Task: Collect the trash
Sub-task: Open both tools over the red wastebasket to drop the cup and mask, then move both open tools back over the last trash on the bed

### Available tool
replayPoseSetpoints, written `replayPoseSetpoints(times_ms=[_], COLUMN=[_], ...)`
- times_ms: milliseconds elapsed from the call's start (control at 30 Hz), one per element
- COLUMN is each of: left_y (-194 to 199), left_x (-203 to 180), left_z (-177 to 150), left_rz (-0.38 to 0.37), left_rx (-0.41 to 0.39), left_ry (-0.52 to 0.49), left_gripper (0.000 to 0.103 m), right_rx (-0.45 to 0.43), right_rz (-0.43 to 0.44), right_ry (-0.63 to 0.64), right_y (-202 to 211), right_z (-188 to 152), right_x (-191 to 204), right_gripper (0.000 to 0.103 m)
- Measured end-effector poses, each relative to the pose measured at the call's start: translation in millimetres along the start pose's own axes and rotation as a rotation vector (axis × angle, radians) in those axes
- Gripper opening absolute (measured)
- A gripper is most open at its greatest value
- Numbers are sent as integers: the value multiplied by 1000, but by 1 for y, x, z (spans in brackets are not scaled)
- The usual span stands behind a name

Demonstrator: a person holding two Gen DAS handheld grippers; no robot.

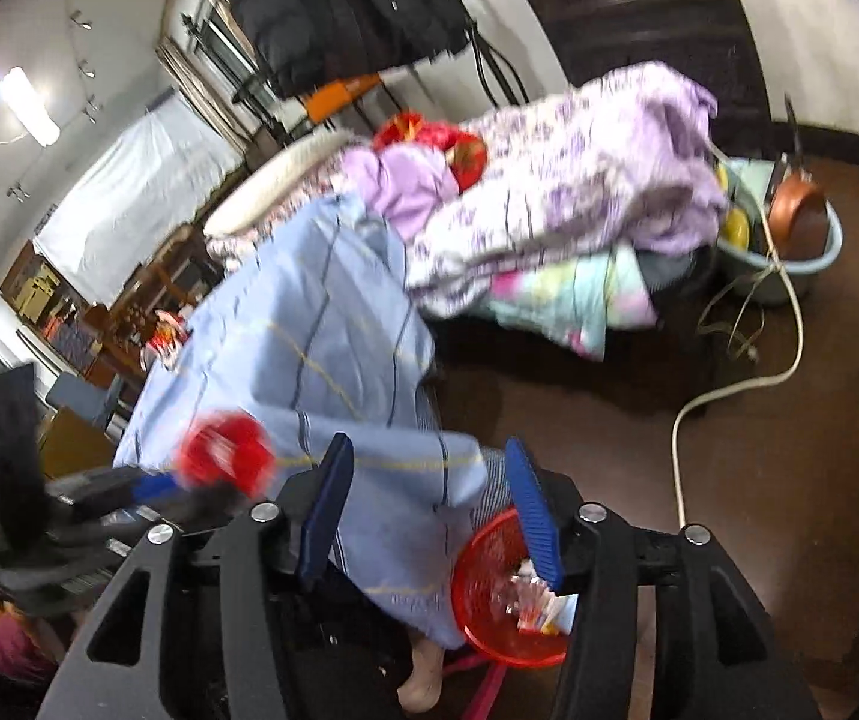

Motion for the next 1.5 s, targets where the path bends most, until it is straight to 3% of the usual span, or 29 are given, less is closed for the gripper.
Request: replayPoseSetpoints(times_ms=[300,400,433,800,1500], left_y=[-47,-54,-54,-41,62], left_x=[-33,-36,-35,-22,6], left_z=[-7,-8,-8,2,14], left_rz=[-60,-46,-39,-1,5], left_rx=[131,143,138,82,-174], left_ry=[-79,-89,-90,-50,45], left_gripper=[35,61,67,75,83], right_rx=[-18,-11,-10,-12,-147], right_rz=[19,21,23,19,-2], right_ry=[-26,-53,-61,-75,181], right_y=[7,6,5,4,59], right_z=[4,2,2,3,46], right_x=[-12,-21,-24,-24,97], right_gripper=[54,54,54,54,60])
Point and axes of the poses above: each gripper's, at about its wrist camera, not at the fingertips, and y roughly against the way its jaws point, x to its left, z to its top, the point moved 6 cm from there along -y, roughly the way its jaws point
